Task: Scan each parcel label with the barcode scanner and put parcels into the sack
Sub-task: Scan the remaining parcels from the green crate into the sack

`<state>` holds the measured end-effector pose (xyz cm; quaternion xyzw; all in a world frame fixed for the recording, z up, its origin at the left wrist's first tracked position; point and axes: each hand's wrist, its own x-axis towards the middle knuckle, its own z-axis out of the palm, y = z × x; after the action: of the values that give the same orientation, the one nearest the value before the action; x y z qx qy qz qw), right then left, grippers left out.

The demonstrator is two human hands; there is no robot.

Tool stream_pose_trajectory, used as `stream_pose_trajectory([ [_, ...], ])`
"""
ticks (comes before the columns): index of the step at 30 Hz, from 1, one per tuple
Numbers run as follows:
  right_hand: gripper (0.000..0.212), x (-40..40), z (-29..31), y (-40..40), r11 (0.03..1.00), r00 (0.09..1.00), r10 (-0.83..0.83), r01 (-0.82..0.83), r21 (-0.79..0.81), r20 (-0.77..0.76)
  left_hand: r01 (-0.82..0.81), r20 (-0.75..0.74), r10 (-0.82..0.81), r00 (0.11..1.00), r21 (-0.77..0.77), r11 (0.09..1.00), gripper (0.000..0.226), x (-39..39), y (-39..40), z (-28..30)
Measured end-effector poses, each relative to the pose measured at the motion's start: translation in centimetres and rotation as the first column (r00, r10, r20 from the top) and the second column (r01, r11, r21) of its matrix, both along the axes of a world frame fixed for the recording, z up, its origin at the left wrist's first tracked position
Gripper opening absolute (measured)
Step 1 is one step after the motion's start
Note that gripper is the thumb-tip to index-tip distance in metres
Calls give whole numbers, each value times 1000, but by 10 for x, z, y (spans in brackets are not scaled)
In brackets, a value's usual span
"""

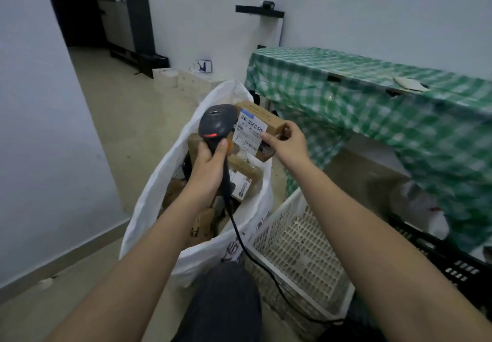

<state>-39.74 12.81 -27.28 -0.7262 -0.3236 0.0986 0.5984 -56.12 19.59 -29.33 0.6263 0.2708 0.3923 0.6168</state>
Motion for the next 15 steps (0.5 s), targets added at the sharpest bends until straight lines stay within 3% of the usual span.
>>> stream_pose_trajectory([
  [3, 43, 14, -10, 41, 979, 972, 79, -34, -199, 220, -1, -13, 0, 1000, -40, 999, 36, 1, 29, -12],
  [5, 47, 24, -16, 66, 945, 915, 104, 32, -327, 390, 0, -30, -1, 1000, -37, 999, 30, 5, 47, -20],
  [7, 51, 36, -18, 89, 928, 868, 89, 107, -357, 489, -8, -41, 7, 999, -38, 999, 31, 13, 60, -26],
  [9, 65, 49, -21, 110, 910, 873, 141, 71, -409, 466, -15, -48, 13, 999, -47, 999, 33, 21, 72, -28],
  [11, 91, 59, -23, 122, 854, 904, 266, -61, -516, 334, -12, -63, 8, 998, -64, 998, 35, 28, 80, -31],
  [12, 95, 61, -24, 123, 847, 918, 295, -124, -517, 264, -7, -68, 2, 998, -77, 997, 34, 31, 82, -32],
  [15, 65, 61, -27, 103, 929, 959, 252, -202, -310, 131, 9, -62, -14, 998, -83, 996, 27, 37, 79, -30],
])
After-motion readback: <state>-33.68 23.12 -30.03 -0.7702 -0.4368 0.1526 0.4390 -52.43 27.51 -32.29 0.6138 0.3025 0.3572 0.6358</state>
